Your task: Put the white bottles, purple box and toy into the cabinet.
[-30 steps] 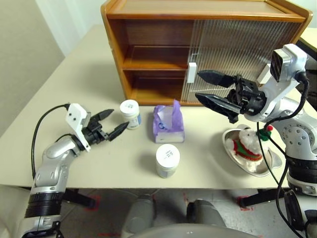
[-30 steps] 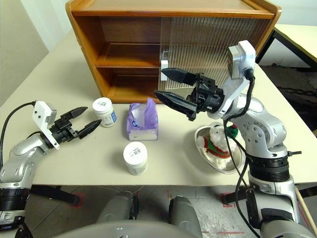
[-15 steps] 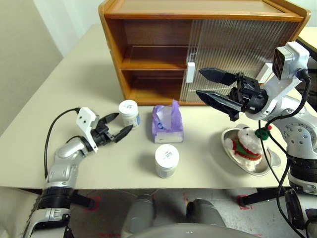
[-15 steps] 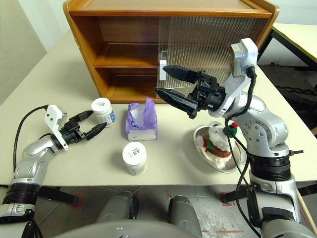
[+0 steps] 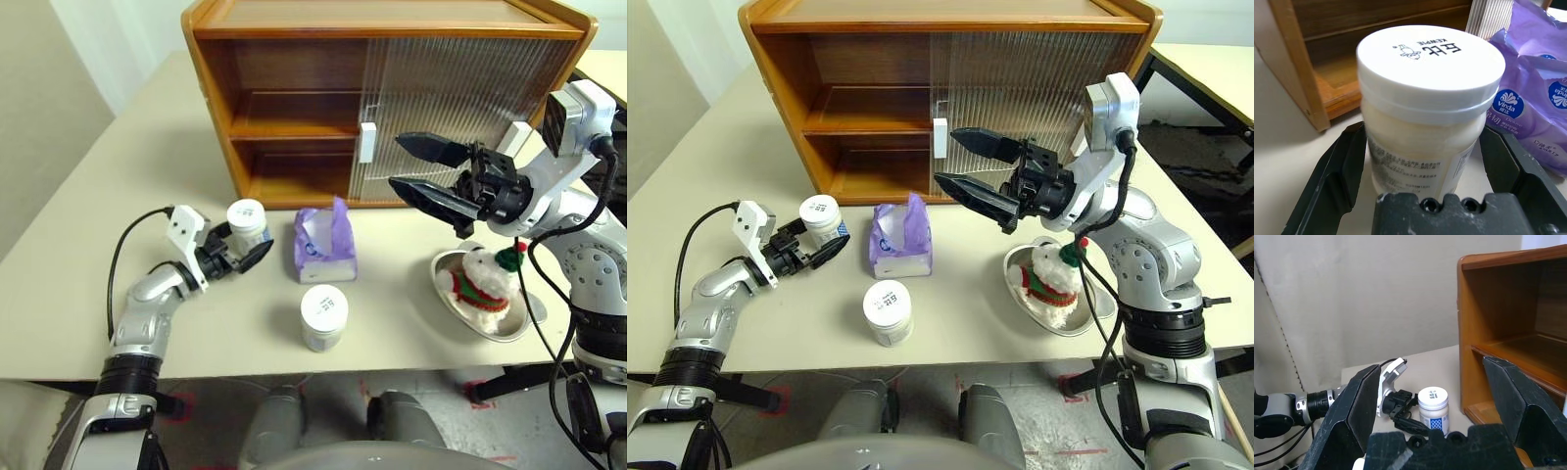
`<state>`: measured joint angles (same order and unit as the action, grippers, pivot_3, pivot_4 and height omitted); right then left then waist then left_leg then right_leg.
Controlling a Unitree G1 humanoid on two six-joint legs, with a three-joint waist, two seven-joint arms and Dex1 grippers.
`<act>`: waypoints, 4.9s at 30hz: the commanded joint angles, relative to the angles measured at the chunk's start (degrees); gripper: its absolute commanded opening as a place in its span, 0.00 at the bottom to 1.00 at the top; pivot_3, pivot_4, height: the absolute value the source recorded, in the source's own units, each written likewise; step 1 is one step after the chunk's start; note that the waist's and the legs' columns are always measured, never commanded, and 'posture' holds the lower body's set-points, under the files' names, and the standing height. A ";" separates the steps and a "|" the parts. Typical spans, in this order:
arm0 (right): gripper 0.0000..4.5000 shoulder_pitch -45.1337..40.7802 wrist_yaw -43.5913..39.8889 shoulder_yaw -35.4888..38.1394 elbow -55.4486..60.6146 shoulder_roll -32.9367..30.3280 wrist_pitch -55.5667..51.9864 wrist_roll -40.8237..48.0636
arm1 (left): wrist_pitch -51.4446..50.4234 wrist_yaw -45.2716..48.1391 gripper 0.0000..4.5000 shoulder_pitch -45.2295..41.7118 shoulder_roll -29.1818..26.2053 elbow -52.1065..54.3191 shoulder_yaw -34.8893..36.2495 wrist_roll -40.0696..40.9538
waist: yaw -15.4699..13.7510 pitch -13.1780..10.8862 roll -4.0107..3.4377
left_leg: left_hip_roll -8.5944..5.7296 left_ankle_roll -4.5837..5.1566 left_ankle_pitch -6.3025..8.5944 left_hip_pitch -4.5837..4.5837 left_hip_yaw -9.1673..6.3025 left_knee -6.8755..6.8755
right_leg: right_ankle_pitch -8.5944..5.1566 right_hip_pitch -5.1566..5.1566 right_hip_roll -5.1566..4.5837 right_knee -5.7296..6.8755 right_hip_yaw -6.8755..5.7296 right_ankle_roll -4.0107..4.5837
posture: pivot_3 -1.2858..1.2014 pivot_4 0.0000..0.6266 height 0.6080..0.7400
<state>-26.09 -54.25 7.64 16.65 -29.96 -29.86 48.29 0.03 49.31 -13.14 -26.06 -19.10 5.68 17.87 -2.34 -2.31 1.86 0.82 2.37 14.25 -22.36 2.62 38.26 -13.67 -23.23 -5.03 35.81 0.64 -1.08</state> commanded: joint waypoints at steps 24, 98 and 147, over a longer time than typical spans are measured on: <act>1.00 -0.91 -0.26 0.39 -0.15 0.17 1.33 -0.68 | -4.73 -6.89 0.69 -2.45 5.54 4.03 0.79 1.33 | 0.61 0.11 -0.05 | -0.01 -0.03 0.01 0.01 0.00 0.03 | 0.06 0.01 -0.01 0.03 0.06 -0.09 | 0.53 0.00 1.00; 1.00 -0.51 2.72 1.14 1.70 -0.78 1.01 0.28 | 5.87 -44.98 0.85 -39.48 20.73 -42.92 -1.07 -14.80 | 1.62 0.09 0.07 | -0.18 -0.02 0.01 -0.08 -0.04 0.65 | 0.33 0.25 0.22 -0.05 0.16 -0.51 | 0.51 0.00 1.00; 1.00 -2.53 1.84 1.50 0.76 -2.46 -0.57 1.24 | -10.87 -50.14 0.01 -18.75 21.95 -6.26 2.31 -14.14 | 1.45 0.11 0.06 | -0.11 -0.05 0.03 0.04 -0.03 0.69 | 0.41 0.38 0.19 -0.07 0.20 -0.44 | 0.51 0.00 1.00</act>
<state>-27.86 -52.36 8.36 17.57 -31.97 -29.90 48.88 -12.14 0.07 -30.76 -4.37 -23.66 7.96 4.31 -0.90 -2.20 1.92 0.71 2.32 14.27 -22.32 2.58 38.96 -13.26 -22.86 -4.84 35.72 0.84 -1.53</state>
